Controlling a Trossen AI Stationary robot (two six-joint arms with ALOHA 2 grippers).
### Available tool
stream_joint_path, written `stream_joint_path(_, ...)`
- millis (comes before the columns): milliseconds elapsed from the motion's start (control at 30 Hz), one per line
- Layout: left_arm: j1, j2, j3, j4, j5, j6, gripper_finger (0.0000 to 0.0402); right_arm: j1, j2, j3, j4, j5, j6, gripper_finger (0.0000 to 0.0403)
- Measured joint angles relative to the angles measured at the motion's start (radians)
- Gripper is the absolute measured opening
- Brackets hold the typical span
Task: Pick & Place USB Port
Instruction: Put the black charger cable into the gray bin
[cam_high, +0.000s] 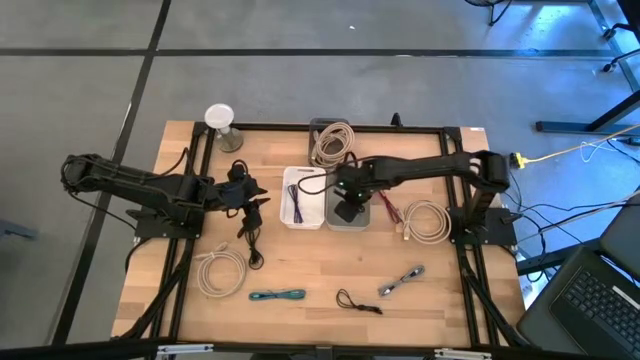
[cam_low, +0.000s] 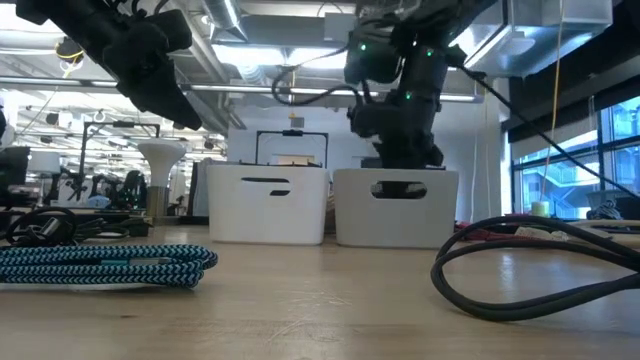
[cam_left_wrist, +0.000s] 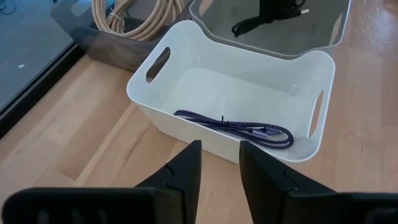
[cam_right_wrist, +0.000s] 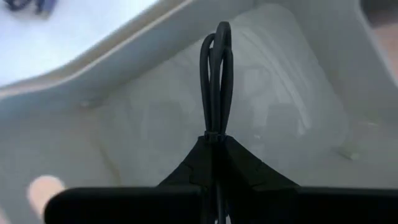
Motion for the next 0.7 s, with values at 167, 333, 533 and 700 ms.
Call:
stream_joint_path(167,0.000,0.000,0.000,0.000,0.000,0.000,0.0099,0.000,0.039,0.000,0.001,0.000,-0.010,0.0017)
stream_joint_path(333,0.000,0.000,0.000,0.000,0.000,0.000,0.0102,0.000,0.060,0.000,0.006,0.000,-0.024,0.0017)
stream_joint_path(533,0.000,0.000,0.000,0.000,0.000,0.000,0.0098,0.000,0.061,0.001,0.017,0.013,-0.056,0.0066)
stream_joint_path(700,0.000,0.000,0.000,0.000,0.000,0.000,0.0102,0.000,0.061,0.011,0.018,0.015,-0.079,0.0121)
